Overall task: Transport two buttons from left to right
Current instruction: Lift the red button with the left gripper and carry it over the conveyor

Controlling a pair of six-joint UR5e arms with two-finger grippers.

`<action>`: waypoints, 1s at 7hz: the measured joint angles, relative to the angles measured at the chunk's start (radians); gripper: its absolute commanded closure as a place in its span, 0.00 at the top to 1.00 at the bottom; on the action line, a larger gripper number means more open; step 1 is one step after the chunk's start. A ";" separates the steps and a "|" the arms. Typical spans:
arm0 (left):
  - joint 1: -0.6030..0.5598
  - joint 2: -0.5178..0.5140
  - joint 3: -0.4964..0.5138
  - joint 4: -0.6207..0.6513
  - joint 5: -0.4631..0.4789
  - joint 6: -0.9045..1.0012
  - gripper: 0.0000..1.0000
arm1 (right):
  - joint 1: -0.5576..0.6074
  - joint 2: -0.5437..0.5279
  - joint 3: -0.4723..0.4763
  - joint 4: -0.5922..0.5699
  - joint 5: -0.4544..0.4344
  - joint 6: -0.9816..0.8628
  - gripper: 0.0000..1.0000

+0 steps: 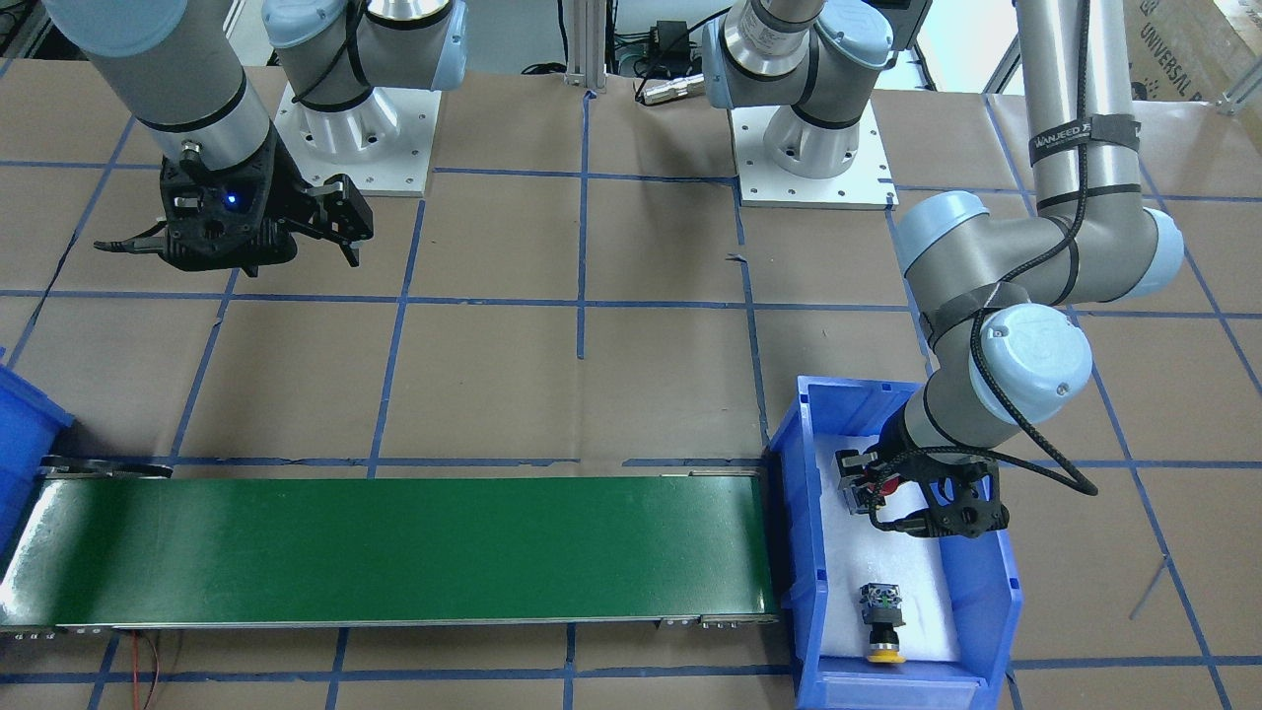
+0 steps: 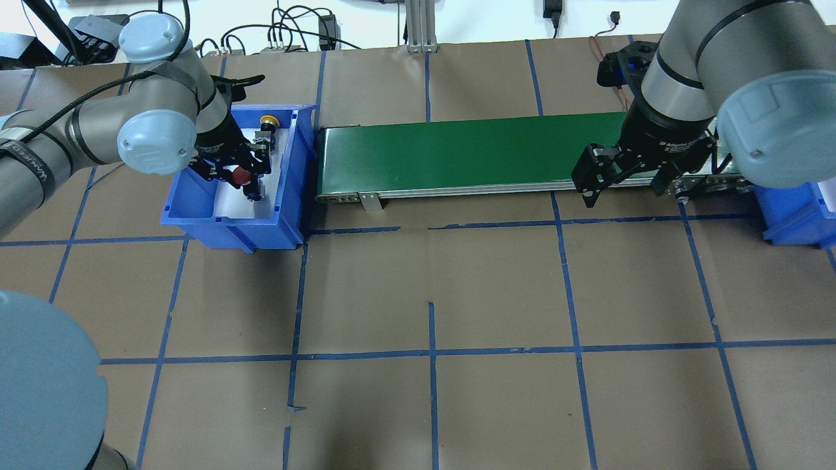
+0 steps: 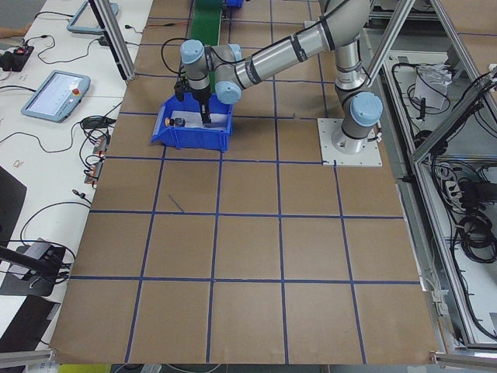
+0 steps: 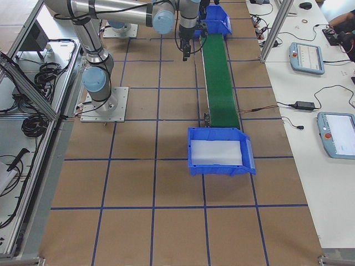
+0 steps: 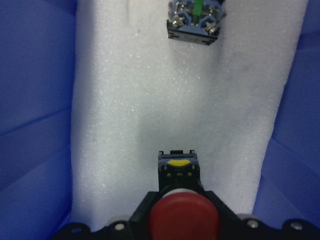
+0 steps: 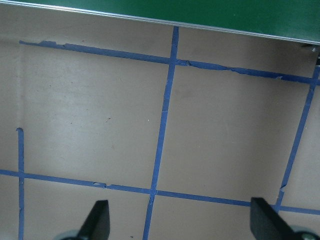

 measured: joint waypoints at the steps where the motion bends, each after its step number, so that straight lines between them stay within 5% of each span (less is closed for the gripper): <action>1: 0.000 0.008 0.006 -0.002 0.002 -0.001 0.33 | 0.000 0.000 0.001 0.000 -0.001 0.001 1.00; 7: -0.023 0.149 0.065 -0.202 0.011 -0.036 0.33 | 0.000 0.000 0.003 0.001 -0.002 0.005 1.00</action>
